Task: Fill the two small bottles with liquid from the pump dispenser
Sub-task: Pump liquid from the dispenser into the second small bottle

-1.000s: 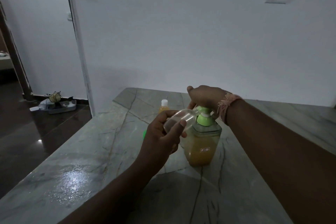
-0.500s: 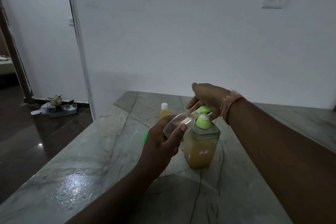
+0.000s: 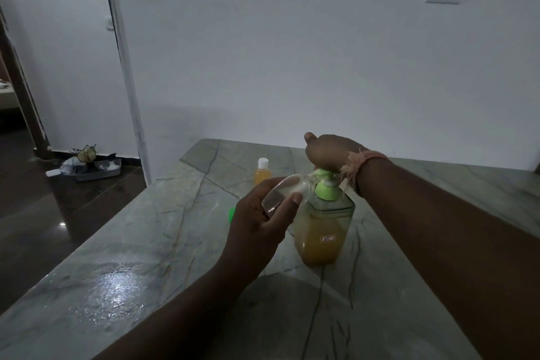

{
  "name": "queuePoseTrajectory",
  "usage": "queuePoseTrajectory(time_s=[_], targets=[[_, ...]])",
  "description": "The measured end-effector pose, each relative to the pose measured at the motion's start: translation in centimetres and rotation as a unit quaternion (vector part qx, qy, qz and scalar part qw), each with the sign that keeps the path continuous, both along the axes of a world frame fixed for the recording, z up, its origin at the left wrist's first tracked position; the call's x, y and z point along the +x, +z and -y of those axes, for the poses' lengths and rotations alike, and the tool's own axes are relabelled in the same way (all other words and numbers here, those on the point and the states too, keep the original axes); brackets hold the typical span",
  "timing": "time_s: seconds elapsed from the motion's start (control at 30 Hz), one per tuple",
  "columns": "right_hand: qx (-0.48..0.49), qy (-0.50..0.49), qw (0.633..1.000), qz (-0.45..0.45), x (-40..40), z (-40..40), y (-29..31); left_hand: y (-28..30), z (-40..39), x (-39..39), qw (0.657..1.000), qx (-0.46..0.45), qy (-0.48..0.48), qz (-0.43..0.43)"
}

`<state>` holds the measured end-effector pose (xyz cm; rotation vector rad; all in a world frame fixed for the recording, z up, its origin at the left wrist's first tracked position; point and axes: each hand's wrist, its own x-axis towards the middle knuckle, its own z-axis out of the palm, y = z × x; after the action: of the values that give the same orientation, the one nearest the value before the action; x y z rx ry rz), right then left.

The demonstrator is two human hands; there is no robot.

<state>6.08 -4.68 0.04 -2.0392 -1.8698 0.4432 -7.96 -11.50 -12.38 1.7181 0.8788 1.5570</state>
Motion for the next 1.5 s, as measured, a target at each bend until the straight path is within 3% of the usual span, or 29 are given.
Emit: queuePoseTrajectory(time_s=[0.3,0.67,0.9,1.5], targets=[[0.018,-0.009,0.998,0.054,0.0,-0.3,-0.4,-0.1,0.0,0.1,1.0,0.01,0.017,-0.018],[0.023,-0.004,0.999,0.023,0.0,0.0,-0.8,-0.4,-0.2,0.0,1.0,0.008,-0.004,-0.019],[0.017,-0.004,1.0,0.009,0.1,0.2,-0.2,-0.6,-0.2,-0.2,0.995,-0.013,-0.091,0.048],[0.008,0.0,1.0,0.014,-0.1,1.5,-0.1,-0.7,-0.2,-0.4,0.995,-0.011,-0.087,0.051]])
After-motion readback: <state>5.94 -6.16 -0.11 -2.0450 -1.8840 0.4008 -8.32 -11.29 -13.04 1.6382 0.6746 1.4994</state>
